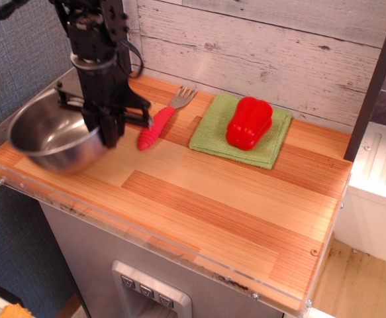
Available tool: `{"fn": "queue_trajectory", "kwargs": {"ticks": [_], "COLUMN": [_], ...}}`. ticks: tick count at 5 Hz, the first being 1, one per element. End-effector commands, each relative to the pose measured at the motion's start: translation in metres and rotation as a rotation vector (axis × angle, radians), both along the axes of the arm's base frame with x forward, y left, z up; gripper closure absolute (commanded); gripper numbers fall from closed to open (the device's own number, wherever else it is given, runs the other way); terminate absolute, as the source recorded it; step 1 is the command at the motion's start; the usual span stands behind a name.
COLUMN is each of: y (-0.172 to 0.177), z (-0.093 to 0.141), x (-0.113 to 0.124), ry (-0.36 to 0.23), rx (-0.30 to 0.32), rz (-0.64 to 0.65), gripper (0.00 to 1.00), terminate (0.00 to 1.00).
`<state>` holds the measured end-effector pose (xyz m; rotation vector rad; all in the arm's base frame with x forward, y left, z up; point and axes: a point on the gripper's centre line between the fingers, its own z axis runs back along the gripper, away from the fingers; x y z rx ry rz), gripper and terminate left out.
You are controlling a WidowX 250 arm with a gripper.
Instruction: Move the steel pan at the left edge of the table.
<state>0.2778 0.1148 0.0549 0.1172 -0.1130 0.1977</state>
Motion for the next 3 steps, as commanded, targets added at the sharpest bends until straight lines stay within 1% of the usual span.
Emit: {"fn": "queue_trajectory", "kwargs": {"ticks": [1,3], "y": [0.017,0.002], "z": [0.006,-0.008], "x": [0.018,0.032], "ry": [-0.039,-0.036], "rx": [0.053,0.025], "rz": [0.042,-0.01], "gripper": [1.0,1.0], "terminate": [0.0,0.0]}}
